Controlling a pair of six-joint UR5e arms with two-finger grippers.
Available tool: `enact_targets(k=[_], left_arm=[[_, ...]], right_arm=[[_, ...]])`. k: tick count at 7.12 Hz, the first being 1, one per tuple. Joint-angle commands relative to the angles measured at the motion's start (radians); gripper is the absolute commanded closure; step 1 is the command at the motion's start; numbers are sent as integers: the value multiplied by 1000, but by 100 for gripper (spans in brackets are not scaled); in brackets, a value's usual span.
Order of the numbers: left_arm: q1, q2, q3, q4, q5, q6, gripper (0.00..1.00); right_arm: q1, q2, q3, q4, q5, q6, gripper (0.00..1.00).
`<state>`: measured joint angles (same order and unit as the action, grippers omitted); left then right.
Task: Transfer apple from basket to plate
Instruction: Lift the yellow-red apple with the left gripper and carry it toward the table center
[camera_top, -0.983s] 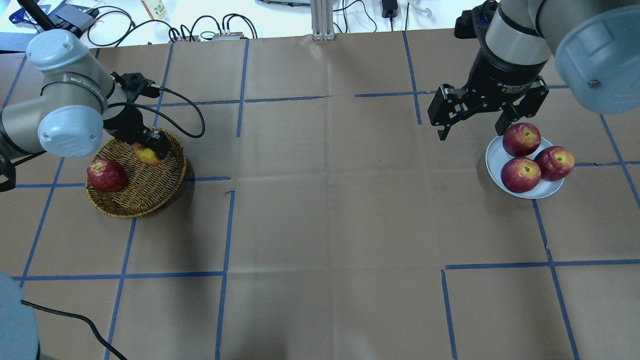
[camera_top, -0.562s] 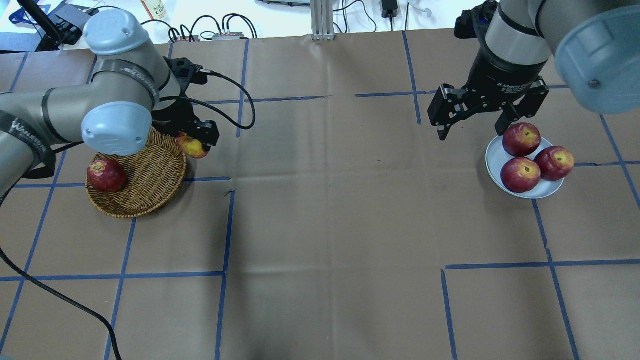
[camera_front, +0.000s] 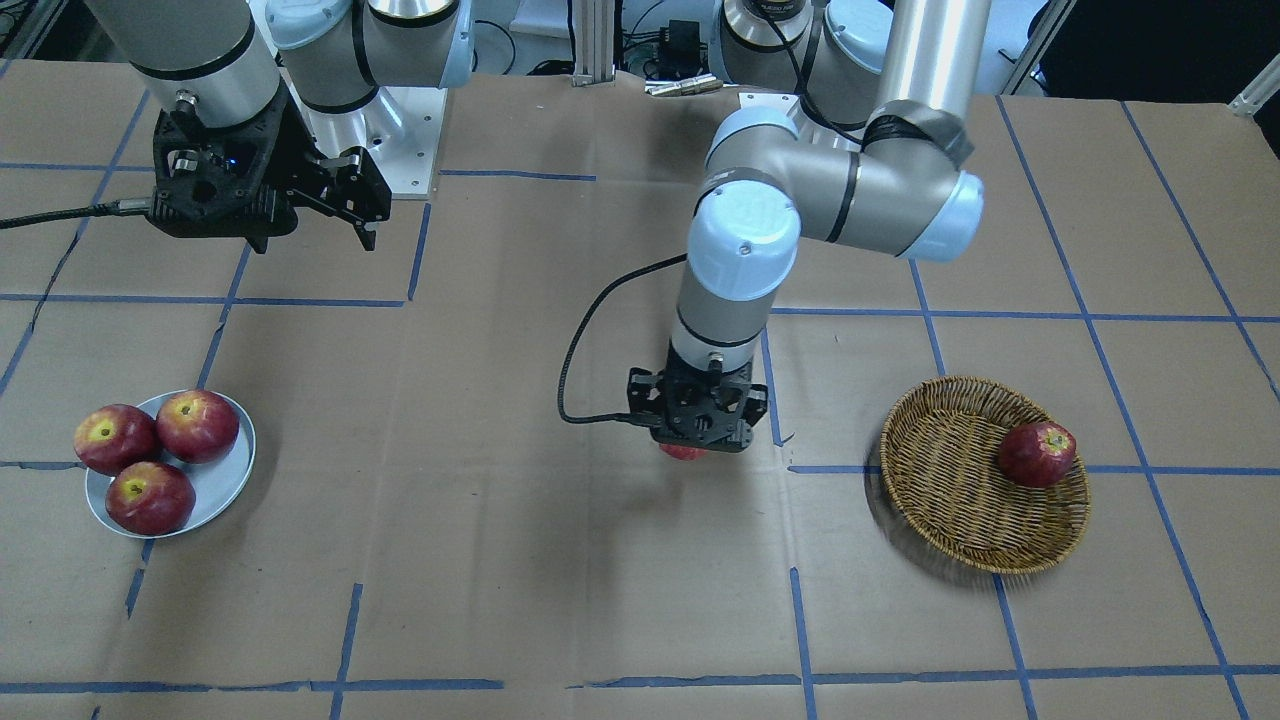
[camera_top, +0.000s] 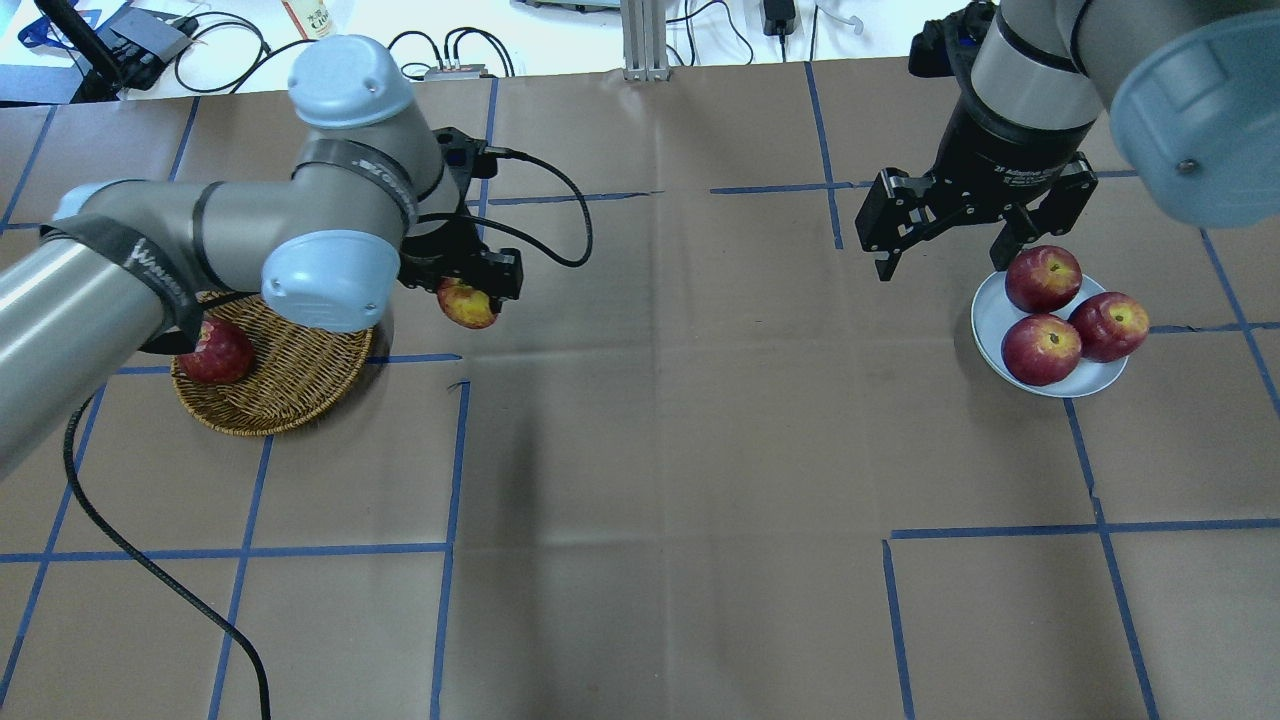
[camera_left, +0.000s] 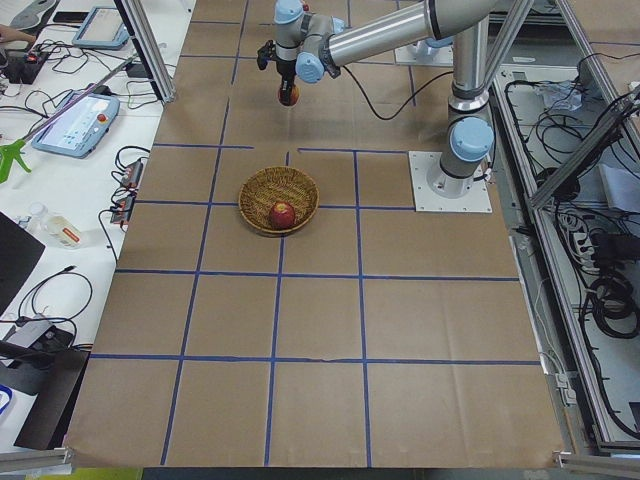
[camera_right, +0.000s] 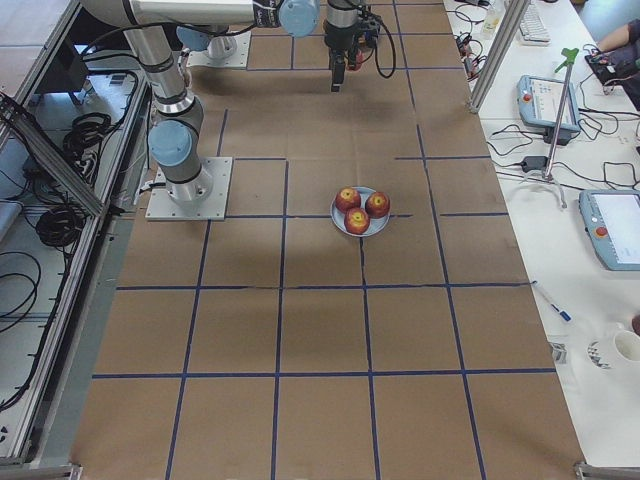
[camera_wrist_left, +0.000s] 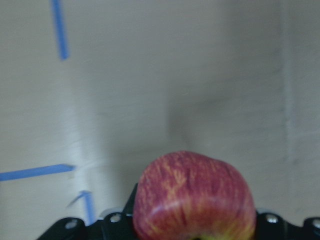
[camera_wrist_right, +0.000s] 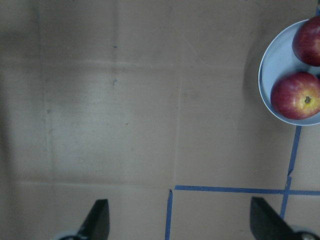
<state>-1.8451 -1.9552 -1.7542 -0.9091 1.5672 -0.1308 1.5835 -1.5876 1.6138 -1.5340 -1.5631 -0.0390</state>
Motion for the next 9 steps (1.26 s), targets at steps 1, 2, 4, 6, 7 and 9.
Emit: enact_targets(k=[1,2,4,6,7,9], left_arm=[[-91,-120,13,149,-3,-64,46],[-97,-139,37,145,-3,-64,46],[-106,-189,80,150,-1,-64,46],[-115,-200,91,144,-1,-64,42],[-117,-202,90,142,-1,-64,42],[-117,-202,88,141,-1,-64,17]], right_arm=[[1,0,0,0,0,-1,0],[0,0,0,0,0,-1,0],[1,0,0,0,0,-1,0],[1,0,0,0,0,-1,0],[1,0,0,0,0,-1,0],[1,0,0,0,0,-1,0]])
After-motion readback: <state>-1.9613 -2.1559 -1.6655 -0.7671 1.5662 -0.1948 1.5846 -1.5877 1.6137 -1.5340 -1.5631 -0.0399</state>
